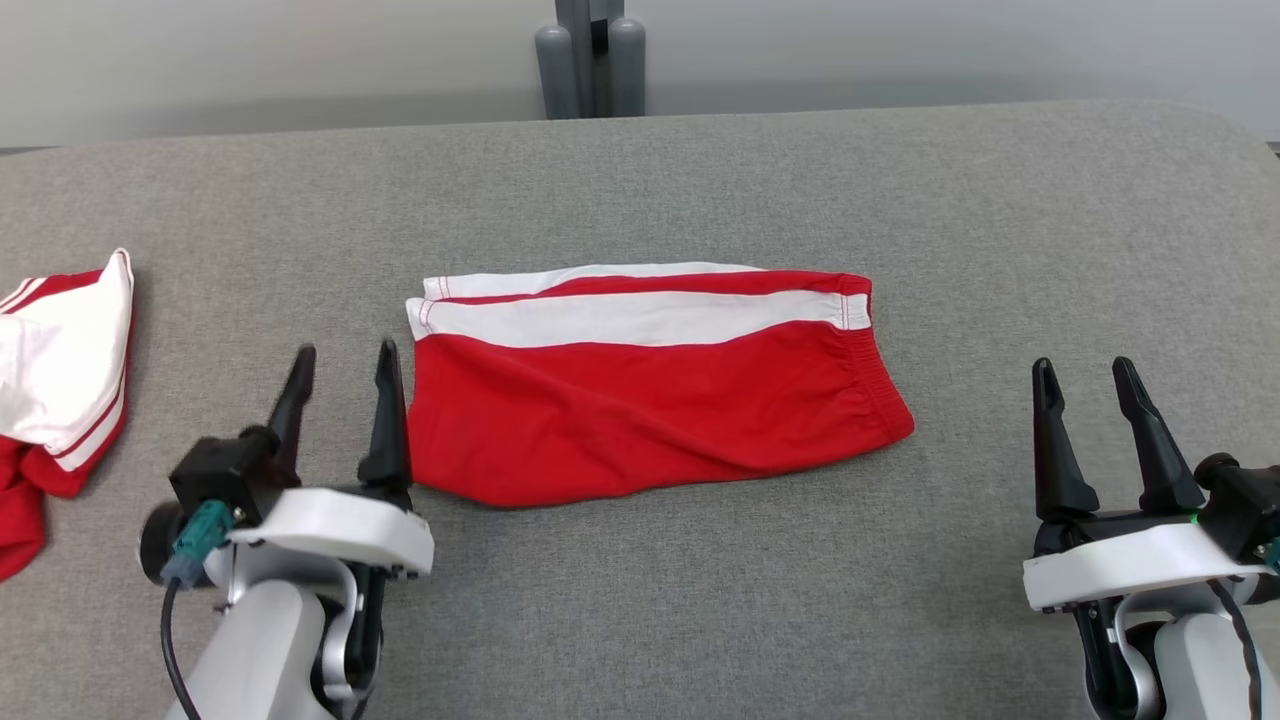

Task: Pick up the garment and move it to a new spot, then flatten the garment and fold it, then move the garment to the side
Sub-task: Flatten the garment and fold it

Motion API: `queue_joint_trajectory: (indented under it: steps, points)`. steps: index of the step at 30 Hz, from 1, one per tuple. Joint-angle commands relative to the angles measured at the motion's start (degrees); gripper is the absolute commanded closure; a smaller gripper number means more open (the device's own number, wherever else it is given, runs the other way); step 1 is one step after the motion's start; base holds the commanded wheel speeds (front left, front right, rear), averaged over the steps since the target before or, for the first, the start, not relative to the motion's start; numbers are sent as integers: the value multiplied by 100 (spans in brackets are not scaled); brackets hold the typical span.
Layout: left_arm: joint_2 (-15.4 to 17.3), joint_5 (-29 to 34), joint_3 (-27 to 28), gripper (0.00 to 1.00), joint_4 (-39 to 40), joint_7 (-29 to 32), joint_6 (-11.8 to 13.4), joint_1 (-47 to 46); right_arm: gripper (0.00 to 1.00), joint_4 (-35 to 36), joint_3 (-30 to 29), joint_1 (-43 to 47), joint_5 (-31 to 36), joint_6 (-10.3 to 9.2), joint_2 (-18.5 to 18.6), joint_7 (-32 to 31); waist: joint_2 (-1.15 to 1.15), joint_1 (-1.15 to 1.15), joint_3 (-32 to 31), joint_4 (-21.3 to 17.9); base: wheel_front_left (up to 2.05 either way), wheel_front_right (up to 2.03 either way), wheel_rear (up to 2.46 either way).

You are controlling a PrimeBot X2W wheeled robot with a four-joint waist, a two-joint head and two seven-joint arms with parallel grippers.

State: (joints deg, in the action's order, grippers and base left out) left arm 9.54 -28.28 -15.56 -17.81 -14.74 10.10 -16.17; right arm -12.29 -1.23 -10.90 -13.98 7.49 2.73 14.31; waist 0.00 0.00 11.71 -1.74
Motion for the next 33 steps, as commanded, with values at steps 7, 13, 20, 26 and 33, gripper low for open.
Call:
queue_joint_trajectory:
  steps: [7, 13, 20, 26, 33]
  points:
    - [137, 820, 153, 0, 532, -32, -136, -116, 0, 36, 27, 95, 192, 2, 36, -82, 0, 0, -109, 59, 0, 0, 0]
    - [171, 1028, 226, 0, 608, -34, -118, 271, 0, 53, 121, 230, 331, 2, 36, -164, 0, 0, -278, 4, 0, 0, 0]
    - [168, 1023, 227, 0, 544, -35, -55, 613, 0, 90, 151, 361, 306, 2, 36, -214, 0, 0, -419, 35, 0, 0, 0]
    - [159, 963, 208, 0, 485, -35, -69, 616, 0, 112, 193, 421, 311, 2, 36, -269, 0, 0, -470, 69, 0, 0, 0]
    - [137, 943, 147, 0, 379, -30, -100, 469, 0, 22, 322, 295, 314, 2, 36, -344, 0, 0, -414, 281, 0, 0, 0]
